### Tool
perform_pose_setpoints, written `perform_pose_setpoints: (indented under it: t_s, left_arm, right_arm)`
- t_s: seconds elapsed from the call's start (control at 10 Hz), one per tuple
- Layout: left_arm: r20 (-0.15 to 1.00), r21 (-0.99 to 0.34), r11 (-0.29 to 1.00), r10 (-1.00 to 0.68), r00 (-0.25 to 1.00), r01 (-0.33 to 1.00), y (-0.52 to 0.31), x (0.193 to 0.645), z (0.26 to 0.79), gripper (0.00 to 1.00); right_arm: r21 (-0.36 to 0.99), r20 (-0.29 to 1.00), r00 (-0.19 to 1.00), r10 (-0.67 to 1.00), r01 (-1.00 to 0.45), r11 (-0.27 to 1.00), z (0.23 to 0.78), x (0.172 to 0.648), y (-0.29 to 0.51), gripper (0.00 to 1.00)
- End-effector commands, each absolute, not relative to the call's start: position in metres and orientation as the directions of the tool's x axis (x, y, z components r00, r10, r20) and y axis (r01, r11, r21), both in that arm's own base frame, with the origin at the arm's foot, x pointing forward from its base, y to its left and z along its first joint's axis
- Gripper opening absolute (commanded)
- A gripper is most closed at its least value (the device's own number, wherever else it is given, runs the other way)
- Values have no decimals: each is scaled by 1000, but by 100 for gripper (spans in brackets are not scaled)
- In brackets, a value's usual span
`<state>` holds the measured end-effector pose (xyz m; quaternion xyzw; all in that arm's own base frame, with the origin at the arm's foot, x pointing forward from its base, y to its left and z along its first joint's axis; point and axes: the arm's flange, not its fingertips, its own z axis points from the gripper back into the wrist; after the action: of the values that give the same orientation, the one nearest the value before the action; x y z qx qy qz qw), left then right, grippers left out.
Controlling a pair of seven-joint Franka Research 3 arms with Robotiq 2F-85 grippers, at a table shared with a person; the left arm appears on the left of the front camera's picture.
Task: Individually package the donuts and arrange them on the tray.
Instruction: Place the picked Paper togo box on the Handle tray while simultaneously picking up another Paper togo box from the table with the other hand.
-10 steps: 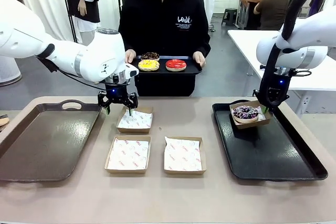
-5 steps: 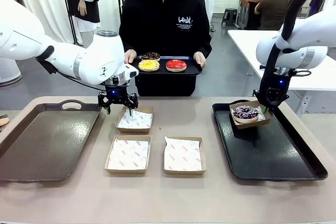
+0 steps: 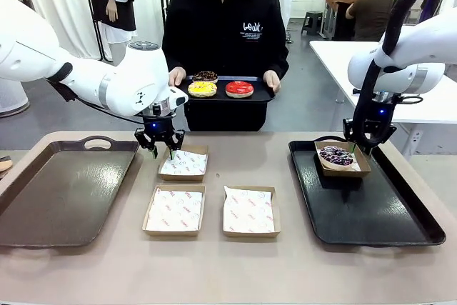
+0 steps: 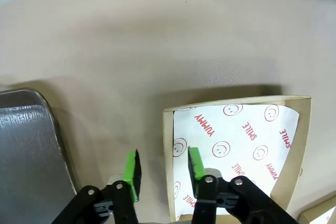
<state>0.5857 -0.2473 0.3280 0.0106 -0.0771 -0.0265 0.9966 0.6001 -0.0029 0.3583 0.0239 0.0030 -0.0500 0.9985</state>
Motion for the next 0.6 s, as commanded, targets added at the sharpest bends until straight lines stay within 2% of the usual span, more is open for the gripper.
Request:
perform_pose_setpoints:
  t_s: [0.0, 0.1, 0.5]
  left_arm:
    - [163, 17, 999, -44, 986, 42, -244, 579, 329, 0]
    - [163, 14, 999, -44, 986, 42, -244, 578, 329, 0]
    - [159, 8, 999, -39, 986, 38, -243, 578, 330, 0]
  right_arm:
    - [36, -5, 996, -93, 94, 995, 355, 603, -2, 94]
    - [40, -6, 996, -94, 94, 995, 356, 603, -2, 100]
    - [50, -7, 996, -94, 94, 994, 357, 601, -1, 100]
